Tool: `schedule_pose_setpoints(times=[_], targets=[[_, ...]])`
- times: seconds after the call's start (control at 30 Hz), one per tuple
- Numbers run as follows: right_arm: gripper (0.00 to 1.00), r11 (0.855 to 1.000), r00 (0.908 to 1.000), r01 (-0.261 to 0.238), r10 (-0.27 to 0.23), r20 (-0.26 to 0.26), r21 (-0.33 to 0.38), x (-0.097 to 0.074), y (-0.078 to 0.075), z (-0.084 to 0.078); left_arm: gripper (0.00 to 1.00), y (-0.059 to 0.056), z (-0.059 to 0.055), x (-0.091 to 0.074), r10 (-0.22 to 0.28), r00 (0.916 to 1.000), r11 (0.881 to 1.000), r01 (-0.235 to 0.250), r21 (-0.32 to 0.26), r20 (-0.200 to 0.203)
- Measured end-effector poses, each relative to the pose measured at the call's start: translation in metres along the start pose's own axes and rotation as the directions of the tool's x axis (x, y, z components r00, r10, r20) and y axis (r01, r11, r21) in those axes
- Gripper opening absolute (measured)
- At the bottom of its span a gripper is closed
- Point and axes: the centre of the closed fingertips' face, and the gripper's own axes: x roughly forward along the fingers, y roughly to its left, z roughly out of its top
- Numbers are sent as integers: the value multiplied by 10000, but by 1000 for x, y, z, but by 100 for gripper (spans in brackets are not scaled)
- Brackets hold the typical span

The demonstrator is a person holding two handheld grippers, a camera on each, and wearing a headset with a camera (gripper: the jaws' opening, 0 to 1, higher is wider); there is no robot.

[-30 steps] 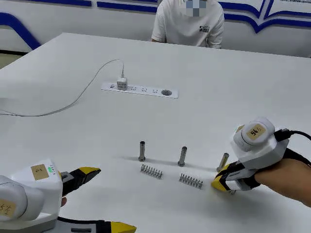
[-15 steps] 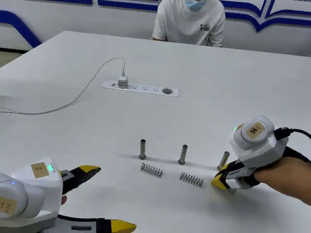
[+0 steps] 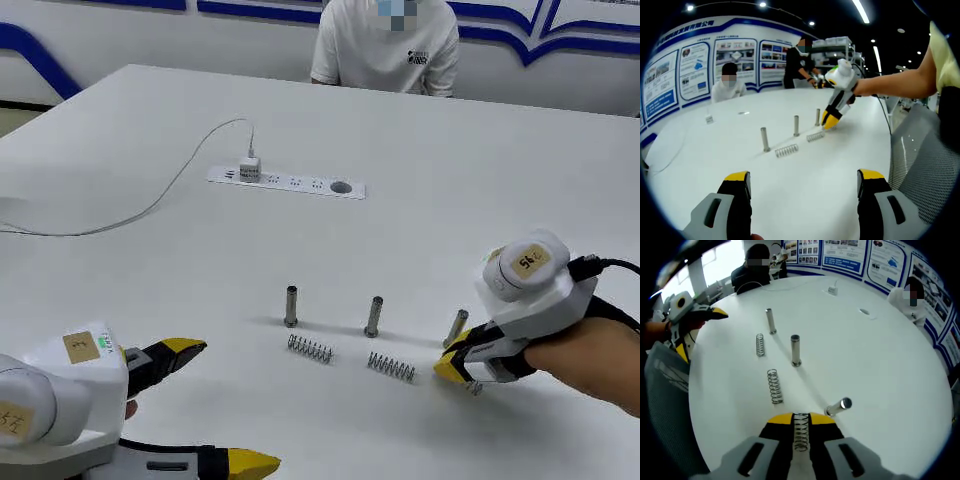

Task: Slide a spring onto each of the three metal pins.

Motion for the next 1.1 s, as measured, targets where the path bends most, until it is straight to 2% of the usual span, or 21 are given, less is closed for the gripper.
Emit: schedule_pose_setpoints(times=[1.1], targets=[[12,9997,9990,253,-252,360,-10,-15,-1,10,89,-2,3,0,-55,10000,9999,54,117,62]])
